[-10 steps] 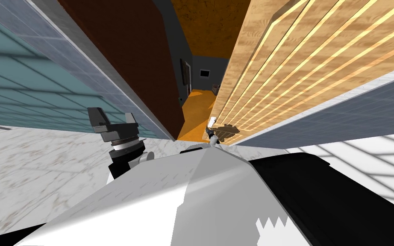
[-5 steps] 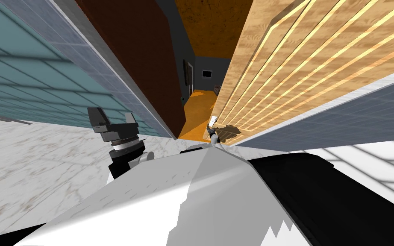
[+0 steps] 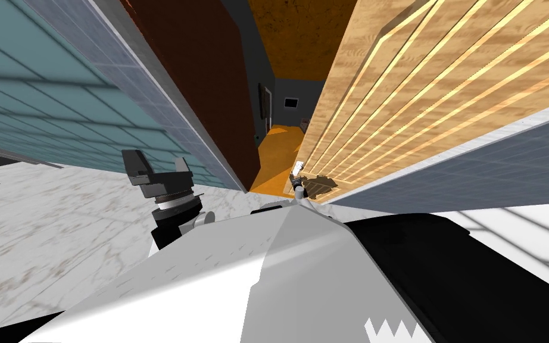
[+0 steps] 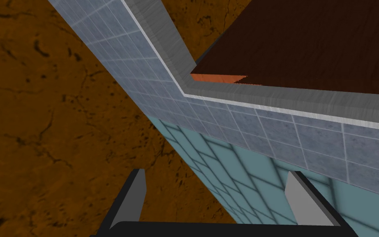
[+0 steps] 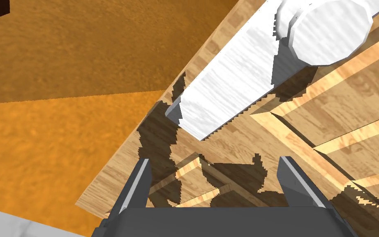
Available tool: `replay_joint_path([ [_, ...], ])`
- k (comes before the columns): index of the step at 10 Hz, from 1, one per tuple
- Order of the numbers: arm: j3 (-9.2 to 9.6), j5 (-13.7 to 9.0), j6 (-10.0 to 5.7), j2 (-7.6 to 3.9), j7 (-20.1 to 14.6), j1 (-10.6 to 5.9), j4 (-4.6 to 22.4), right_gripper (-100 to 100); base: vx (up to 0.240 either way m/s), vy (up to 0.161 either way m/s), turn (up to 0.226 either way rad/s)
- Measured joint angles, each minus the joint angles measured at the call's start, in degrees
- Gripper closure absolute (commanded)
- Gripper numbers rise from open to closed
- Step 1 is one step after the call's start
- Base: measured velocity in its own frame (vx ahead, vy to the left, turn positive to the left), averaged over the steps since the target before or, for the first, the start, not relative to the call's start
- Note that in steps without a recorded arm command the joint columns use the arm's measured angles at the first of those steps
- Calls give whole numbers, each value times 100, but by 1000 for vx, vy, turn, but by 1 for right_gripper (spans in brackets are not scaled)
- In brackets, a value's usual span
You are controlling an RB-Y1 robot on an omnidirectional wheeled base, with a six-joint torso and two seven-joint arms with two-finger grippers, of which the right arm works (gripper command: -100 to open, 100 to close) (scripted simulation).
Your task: Push the door open
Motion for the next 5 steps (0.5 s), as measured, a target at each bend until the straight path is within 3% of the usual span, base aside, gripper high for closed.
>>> replay_joint_path([
  [2,-12,221,-175,-49,338,-52,12,-100,-62,10,47],
  [5,-14,675,-368,-127,521,-186,167,-100,-64,16,67],
])
